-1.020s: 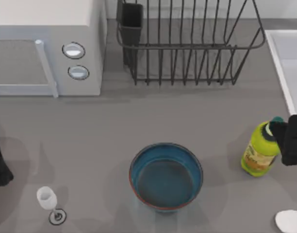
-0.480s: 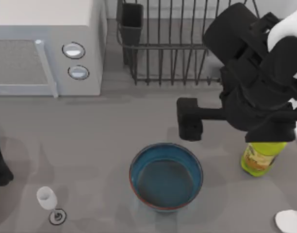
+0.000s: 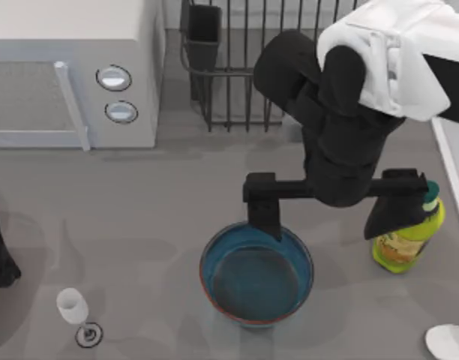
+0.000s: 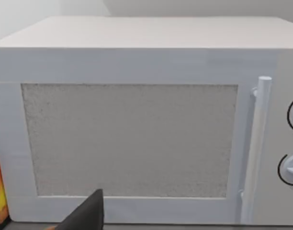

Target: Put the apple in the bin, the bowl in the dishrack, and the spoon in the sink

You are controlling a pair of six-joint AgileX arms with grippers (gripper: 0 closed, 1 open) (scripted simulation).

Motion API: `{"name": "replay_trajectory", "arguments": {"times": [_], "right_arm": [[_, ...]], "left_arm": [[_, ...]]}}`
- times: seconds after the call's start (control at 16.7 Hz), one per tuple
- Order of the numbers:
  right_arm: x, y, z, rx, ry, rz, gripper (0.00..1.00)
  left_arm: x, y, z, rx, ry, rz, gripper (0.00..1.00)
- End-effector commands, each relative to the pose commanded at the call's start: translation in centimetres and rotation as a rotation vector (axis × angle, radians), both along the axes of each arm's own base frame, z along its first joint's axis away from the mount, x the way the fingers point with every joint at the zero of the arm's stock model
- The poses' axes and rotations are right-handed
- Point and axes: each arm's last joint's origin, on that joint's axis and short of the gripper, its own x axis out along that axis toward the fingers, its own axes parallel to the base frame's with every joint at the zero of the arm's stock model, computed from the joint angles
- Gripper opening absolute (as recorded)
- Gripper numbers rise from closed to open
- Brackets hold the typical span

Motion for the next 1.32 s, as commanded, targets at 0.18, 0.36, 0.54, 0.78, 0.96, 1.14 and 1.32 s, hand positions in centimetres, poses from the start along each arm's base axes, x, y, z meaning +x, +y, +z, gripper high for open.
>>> {"name": "replay_trajectory", "arguments": {"times": [0.18,0.36,0.54,0.78,0.96,1.14,1.32], "right_arm": [[0.1,-0.2,0.0,0.001,-0.001,-0.004,1.0],[-0.2,0.4,-1.4,-0.006,0.006,0.0,1.0],[-0.4,1.2,-4.6,-0.002,0.002,0.0,1.0],[-0.4,1.0,-8.6,-0.002,0.002,0.001,1.0],[0.0,0.1,-9.9,0.0,0.001,0.0,1.0],[0.0,0.0,-10.0,0.0,0.0,0.0,1.0],[0.0,0.0,-10.0,0.0,0.0,0.0,0.85]], "left_arm": [[0.0,0.0,0.0,0.0,0.0,0.0,1.0],[0.0,0.0,0.0,0.0,0.0,0.0,1.0],[0.0,0.0,0.0,0.0,0.0,0.0,1.0],[0.0,0.0,0.0,0.0,0.0,0.0,1.0],[0.0,0.0,0.0,0.0,0.0,0.0,1.0],[0.0,0.0,0.0,0.0,0.0,0.0,1.0],[0.0,0.0,0.0,0.0,0.0,0.0,1.0]]}}
